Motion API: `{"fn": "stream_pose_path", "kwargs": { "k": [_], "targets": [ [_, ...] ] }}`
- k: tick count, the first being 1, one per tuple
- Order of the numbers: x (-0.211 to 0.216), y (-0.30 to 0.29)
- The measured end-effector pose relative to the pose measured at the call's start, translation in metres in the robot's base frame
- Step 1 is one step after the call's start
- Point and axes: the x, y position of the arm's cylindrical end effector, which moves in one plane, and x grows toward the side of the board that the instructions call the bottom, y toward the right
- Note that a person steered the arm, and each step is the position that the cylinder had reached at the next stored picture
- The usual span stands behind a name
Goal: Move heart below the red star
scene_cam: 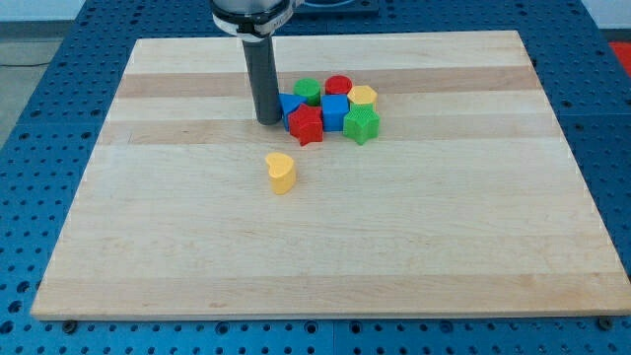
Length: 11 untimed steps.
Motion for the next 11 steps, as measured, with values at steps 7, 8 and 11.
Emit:
{"fn": "stream_pose_path", "kwargs": {
  "k": [7,8,11],
  "targets": [
    [0.126,-0.003],
    [0.115,-0.002],
    [0.097,0.041]
  ]
}}
